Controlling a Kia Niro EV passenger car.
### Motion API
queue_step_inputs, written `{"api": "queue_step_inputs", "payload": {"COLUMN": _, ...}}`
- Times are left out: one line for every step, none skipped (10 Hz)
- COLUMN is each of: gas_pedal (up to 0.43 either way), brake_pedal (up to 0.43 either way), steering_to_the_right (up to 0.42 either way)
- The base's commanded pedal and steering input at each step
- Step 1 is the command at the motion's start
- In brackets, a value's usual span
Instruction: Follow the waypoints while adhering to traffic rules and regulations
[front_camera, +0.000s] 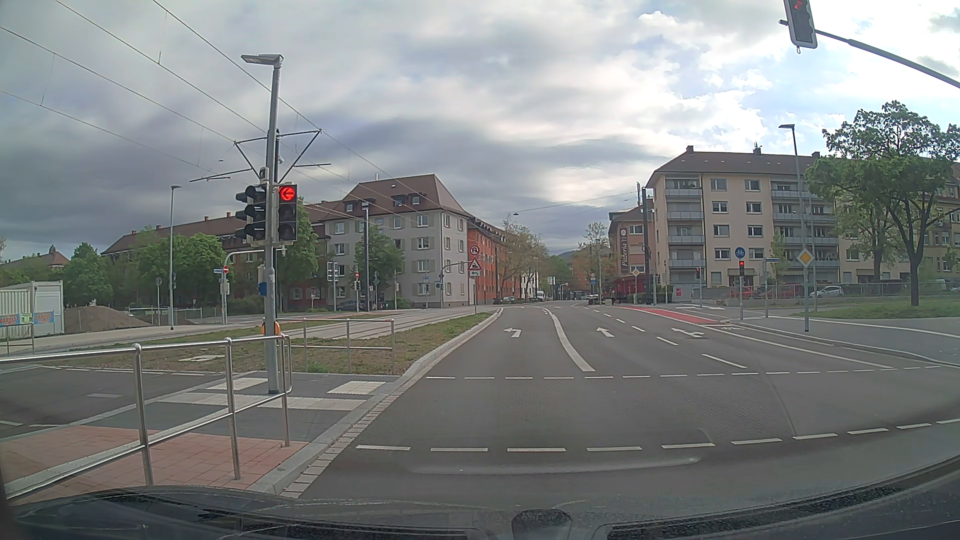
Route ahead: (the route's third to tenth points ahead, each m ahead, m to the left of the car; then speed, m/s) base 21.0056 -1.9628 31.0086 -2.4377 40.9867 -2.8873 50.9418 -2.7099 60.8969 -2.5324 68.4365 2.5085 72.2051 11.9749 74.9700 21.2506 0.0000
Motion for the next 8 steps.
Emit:
{"api": "queue_step_inputs", "payload": {"gas_pedal": 0.000, "brake_pedal": 0.244, "steering_to_the_right": 0.012}}
{"api": "queue_step_inputs", "payload": {"gas_pedal": 0.000, "brake_pedal": 0.244, "steering_to_the_right": 0.011}}
{"api": "queue_step_inputs", "payload": {"gas_pedal": 0.000, "brake_pedal": 0.244, "steering_to_the_right": 0.012}}
{"api": "queue_step_inputs", "payload": {"gas_pedal": 0.000, "brake_pedal": 0.244, "steering_to_the_right": 0.012}}
{"api": "queue_step_inputs", "payload": {"gas_pedal": 0.000, "brake_pedal": 0.244, "steering_to_the_right": 0.011}}
{"api": "queue_step_inputs", "payload": {"gas_pedal": 0.000, "brake_pedal": 0.238, "steering_to_the_right": 0.012}}
{"api": "queue_step_inputs", "payload": {"gas_pedal": 0.000, "brake_pedal": 0.244, "steering_to_the_right": 0.011}}
{"api": "queue_step_inputs", "payload": {"gas_pedal": 0.000, "brake_pedal": 0.244, "steering_to_the_right": 0.011}}
